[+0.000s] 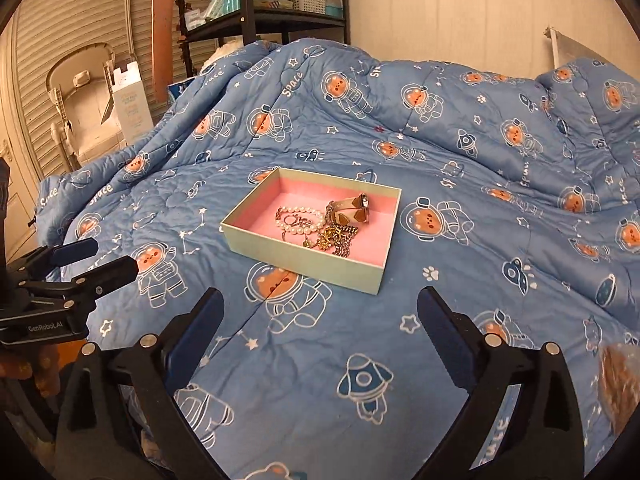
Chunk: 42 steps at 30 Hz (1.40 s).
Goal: Organize jewelry
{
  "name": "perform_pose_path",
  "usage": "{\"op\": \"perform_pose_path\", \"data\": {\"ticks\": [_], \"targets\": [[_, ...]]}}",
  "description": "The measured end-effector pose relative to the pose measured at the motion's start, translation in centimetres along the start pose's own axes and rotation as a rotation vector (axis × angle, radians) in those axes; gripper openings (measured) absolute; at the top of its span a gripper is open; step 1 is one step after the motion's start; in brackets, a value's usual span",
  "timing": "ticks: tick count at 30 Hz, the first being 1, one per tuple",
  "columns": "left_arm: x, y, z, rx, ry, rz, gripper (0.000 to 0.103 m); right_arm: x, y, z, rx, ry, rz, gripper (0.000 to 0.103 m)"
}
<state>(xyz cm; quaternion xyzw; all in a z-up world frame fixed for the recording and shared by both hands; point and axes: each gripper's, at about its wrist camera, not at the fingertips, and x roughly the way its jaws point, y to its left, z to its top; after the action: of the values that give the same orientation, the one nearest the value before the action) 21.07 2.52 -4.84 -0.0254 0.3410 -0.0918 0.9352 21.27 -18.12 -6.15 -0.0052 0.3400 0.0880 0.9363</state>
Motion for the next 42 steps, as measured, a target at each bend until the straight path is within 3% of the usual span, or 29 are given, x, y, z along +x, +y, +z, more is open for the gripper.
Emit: {"op": "perform_pose_path", "data": {"ticks": [11, 22, 34, 42], "targets": [[-8.0, -2.7, -2.6, 0.007, -0.081, 0.074, 0.096, -8.8, 1.4, -2.8, 0.029, -0.130, -0.104, 0.096], [-13.9, -4.4, -5.7, 0.000, -0.082, 0.095, 0.096, -15.6, 1.8, -5.9, 0.040, -0.156, -0.087, 0.096], [-17.8, -4.8, -8.0, -0.068, -0.106, 0.145, 0.096, -19.6, 2.9, -7.9, 0.052, -0.181, -0.068, 0.097], [-18.2, -5.7, -8.4, -0.036, -0.114, 0.161, 0.096, -20.3, 2.8, -8.1, 0.054, -0.193, -0.087, 0.097]]}}
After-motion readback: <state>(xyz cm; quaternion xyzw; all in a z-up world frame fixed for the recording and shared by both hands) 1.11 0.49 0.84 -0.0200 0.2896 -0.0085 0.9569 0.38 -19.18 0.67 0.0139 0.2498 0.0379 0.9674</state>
